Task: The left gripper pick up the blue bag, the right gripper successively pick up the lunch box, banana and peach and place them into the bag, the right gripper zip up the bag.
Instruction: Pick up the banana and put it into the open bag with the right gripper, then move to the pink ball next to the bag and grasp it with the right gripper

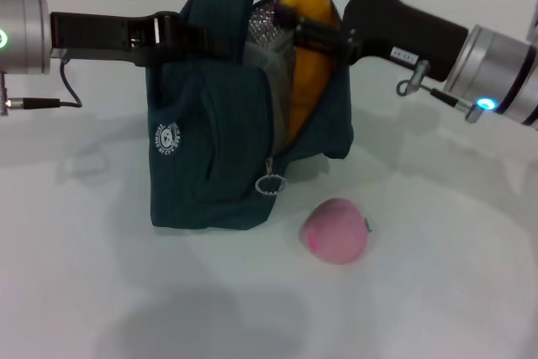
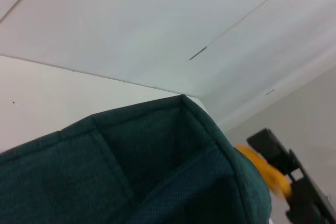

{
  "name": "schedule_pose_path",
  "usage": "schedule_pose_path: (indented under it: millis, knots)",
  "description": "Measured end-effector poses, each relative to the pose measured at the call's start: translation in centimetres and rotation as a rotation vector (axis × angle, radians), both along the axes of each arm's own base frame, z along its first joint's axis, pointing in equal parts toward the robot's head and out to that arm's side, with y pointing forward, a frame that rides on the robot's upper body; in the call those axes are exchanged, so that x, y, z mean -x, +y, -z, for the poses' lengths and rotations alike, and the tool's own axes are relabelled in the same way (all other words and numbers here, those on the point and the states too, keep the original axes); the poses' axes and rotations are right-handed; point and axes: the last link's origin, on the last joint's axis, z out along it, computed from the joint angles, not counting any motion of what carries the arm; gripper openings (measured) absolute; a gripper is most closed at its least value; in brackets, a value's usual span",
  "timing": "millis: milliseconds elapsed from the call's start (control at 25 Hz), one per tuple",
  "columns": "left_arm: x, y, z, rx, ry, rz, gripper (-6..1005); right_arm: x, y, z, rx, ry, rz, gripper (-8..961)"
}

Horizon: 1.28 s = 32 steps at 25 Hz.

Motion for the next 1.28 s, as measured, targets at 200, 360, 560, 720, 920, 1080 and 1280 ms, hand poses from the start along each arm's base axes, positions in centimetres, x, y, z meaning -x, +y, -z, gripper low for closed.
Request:
schedule_pose_path:
  millis: [200, 360, 560, 720, 920, 1080, 1280]
  knots:
    - [0.4, -0.1, -0.1, -0.007, -0.004, -0.009, 31, 0.5, 0.4, -1.0, -0.017, 0.025, -0.016, 768]
    - [1.0, -0.4, -0.4, -0.023, -0.010, -0.022, 31, 1.0, 0.3, -2.2, -0.036, 0.031, -0.063, 767]
    - [1.4, -0.6, -0.5, -0.028, -0.006, -0.026, 31, 1.1, 0.2, -4.4, -0.008, -0.014, -0.118, 766]
    - [2.0, -0.8, -0.6, -0.033, -0.007, -0.040, 31, 1.2, 0.5, -5.9, 0.077, -0.114, -0.126, 764]
    - [2.3, -0.8, -0.9, -0.051, -0.012, -0.042, 31, 0.8, 0.1, -6.7, 0.240, -0.375, -0.077, 763]
    - [2.2, -0.8, -0.9, -0.051, -0.012, -0.040, 31, 0.9, -1.0, -6.7, 0.370, -0.556, -0.058, 762]
    - [2.2, -0.8, -0.9, -0.051, -0.013, -0.038, 32, 1.1, -2.7, -6.5, 0.442, -0.676, -0.071, 761]
